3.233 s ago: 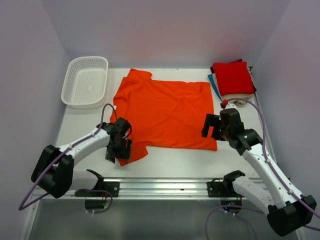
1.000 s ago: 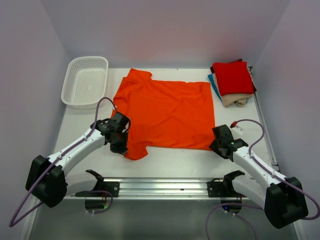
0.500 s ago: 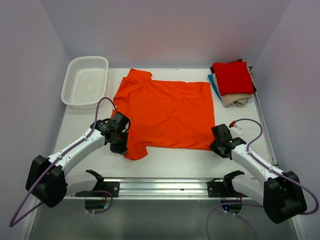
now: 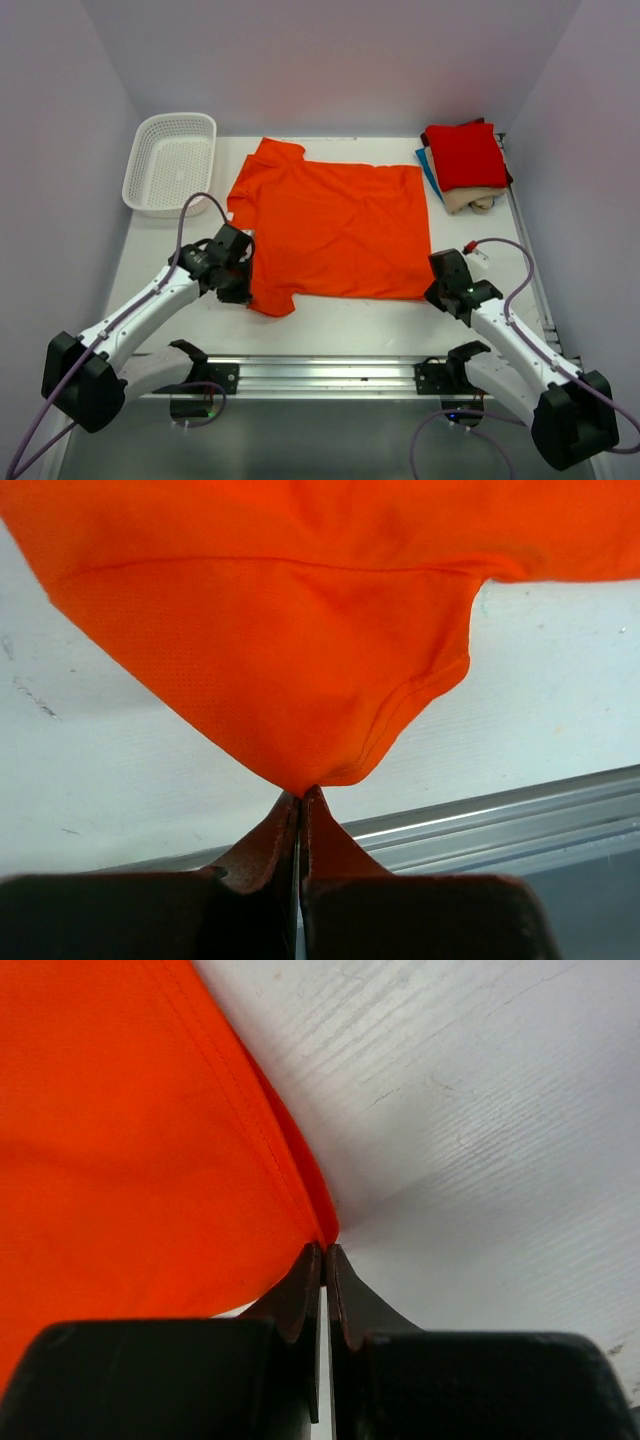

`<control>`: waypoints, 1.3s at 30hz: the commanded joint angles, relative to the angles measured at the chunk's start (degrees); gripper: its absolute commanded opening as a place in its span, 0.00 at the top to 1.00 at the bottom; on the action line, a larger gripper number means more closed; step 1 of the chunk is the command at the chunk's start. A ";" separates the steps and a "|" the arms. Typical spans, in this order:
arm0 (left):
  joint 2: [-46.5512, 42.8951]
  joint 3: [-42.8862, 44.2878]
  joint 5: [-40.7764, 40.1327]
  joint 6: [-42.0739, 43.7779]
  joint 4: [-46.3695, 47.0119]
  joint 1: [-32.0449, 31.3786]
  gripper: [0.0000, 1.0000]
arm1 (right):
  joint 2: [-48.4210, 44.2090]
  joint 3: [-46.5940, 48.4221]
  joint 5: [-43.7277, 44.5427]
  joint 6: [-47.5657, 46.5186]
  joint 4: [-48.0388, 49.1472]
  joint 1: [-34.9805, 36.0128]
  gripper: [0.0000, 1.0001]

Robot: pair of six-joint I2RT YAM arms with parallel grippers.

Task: Fold and stack the t-shirts
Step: Fold the tshirt

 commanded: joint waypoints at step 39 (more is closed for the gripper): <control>12.34 10.33 -18.28 3.67 23.76 12.07 1.00 | 27.11 23.89 10.82 -14.22 8.14 -3.35 1.00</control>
